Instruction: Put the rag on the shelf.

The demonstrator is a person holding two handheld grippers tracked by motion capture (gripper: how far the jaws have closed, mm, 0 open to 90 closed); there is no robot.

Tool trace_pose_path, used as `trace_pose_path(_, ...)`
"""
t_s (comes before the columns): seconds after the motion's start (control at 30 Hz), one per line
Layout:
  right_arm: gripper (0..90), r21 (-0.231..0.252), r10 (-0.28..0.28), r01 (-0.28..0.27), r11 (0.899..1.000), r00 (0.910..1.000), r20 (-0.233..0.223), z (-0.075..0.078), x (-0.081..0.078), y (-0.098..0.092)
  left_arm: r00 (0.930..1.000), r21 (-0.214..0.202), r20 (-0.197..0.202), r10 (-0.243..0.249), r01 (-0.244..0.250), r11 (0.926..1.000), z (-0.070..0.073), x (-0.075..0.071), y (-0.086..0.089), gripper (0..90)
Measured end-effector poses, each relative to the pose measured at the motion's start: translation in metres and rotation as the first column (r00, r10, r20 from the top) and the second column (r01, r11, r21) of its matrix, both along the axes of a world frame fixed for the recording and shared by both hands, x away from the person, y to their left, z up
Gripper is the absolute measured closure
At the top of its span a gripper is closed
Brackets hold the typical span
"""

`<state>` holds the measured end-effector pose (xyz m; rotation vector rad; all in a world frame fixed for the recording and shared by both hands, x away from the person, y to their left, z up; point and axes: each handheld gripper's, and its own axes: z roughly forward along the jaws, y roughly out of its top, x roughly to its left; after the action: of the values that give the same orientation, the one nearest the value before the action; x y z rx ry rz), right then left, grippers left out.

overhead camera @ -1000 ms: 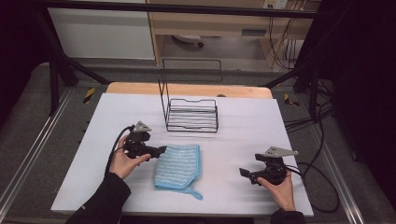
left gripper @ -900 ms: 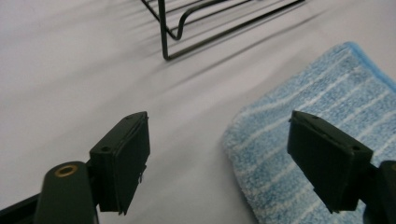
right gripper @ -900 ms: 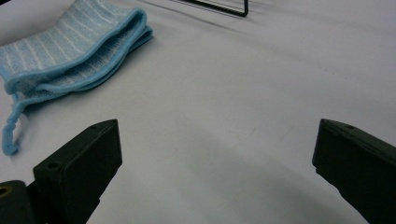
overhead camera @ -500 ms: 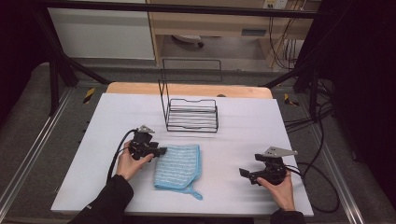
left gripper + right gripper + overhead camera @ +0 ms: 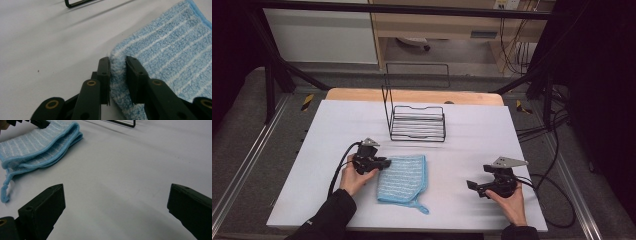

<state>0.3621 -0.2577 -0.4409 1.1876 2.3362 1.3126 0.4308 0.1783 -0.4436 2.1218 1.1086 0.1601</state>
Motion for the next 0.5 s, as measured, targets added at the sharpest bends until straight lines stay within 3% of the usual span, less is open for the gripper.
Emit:
trace_pose_path(0.23, 2.3, 0.0, 0.003, -0.003, 1.0, 1.0, -0.009, 0.002, 0.004, 0.012, 1.0, -0.003, 0.01, -0.002, 0.002, 1.0, -0.002, 0.0, -0.001, 74.5)
trace_pose_path(0.5, 1.2, -0.007, 0.0, 0.0, 1.0, 1.0, 0.008, 0.011, 0.01, 0.043, 0.9998, 0.0, 0.02, -0.007, 0.007, 1.0, -0.003, -0.001, -0.001, 74.4)
